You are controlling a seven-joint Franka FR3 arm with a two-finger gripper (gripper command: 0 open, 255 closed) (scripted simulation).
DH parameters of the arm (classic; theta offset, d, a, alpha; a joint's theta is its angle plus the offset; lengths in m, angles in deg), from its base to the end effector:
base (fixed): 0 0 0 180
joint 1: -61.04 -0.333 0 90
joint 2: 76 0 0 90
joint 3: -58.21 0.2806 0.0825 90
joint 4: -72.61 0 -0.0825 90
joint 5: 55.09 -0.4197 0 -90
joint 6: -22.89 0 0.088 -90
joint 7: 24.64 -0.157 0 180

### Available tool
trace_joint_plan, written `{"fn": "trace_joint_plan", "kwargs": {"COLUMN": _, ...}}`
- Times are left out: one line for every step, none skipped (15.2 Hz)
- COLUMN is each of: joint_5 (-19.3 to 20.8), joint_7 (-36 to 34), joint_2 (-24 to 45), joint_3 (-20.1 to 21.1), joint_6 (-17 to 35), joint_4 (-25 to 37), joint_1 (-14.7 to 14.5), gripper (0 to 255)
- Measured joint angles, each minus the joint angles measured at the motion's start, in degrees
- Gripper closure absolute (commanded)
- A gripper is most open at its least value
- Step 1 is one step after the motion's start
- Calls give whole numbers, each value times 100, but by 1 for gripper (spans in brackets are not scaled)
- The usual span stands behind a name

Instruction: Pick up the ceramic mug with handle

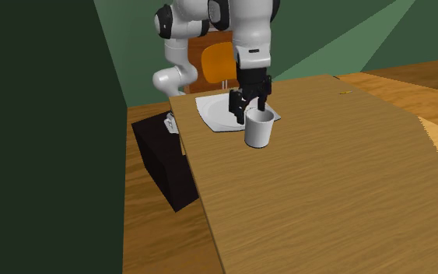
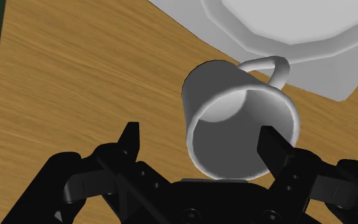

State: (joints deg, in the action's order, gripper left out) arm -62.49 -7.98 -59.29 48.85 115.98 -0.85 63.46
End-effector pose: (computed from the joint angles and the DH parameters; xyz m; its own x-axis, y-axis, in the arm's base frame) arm 0.6671 -0.1060 0.5096 0.9933 0.0870 0.0757 0.0919 -0.9938 -0.0632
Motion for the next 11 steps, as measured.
{"fn": "trace_joint_plan", "kwargs": {"joint_5": -23, "joint_7": 9, "joint_2": 66, "joint_3": 0, "joint_6": -3, "joint_4": 71, "joint_1": 14, "gripper": 0}}
{"fn": "trace_joint_plan", "kwargs": {"joint_5": -34, "joint_7": 16, "joint_2": 89, "joint_3": 2, "joint_6": 47, "joint_4": 46, "joint_1": 16, "gripper": 0}}
{"fn": "trace_joint_plan", "kwargs": {"joint_5": -39, "joint_7": 22, "joint_2": 96, "joint_3": 4, "joint_6": 105, "joint_4": -3, "joint_1": 15, "gripper": 0}}
{"fn": "trace_joint_plan", "kwargs": {"joint_5": -39, "joint_7": 28, "joint_2": 87, "joint_3": 5, "joint_6": 181, "joint_4": -89, "joint_1": 11, "gripper": 0}}
{"fn": "trace_joint_plan", "kwargs": {"joint_5": -42, "joint_7": 38, "joint_2": 86, "joint_3": 5, "joint_6": 259, "joint_4": -166, "joint_1": 10, "gripper": 0}}
{"fn": "trace_joint_plan", "kwargs": {"joint_5": -42, "joint_7": 49, "joint_2": 80, "joint_3": 5, "joint_6": 338, "joint_4": -253, "joint_1": 9, "gripper": 0}}
{"fn": "trace_joint_plan", "kwargs": {"joint_5": -43, "joint_7": 56, "joint_2": 79, "joint_3": 6, "joint_6": 430, "joint_4": -348, "joint_1": 5, "gripper": 0}}
{"fn": "trace_joint_plan", "kwargs": {"joint_5": -39, "joint_7": 59, "joint_2": 51, "joint_3": 7, "joint_6": 497, "joint_4": -443, "joint_1": -2, "gripper": 0}}
{"fn": "trace_joint_plan", "kwargs": {"joint_5": -36, "joint_7": 57, "joint_2": 30, "joint_3": 8, "joint_6": 534, "joint_4": -499, "joint_1": -8, "gripper": 255}}
{"fn": "trace_joint_plan", "kwargs": {"joint_5": -35, "joint_7": 56, "joint_2": 22, "joint_3": 9, "joint_6": 552, "joint_4": -525, "joint_1": -11, "gripper": 255}}
{"fn": "trace_joint_plan", "kwargs": {"joint_5": -34, "joint_7": 55, "joint_2": 17, "joint_3": 9, "joint_6": 562, "joint_4": -538, "joint_1": -12, "gripper": 255}}
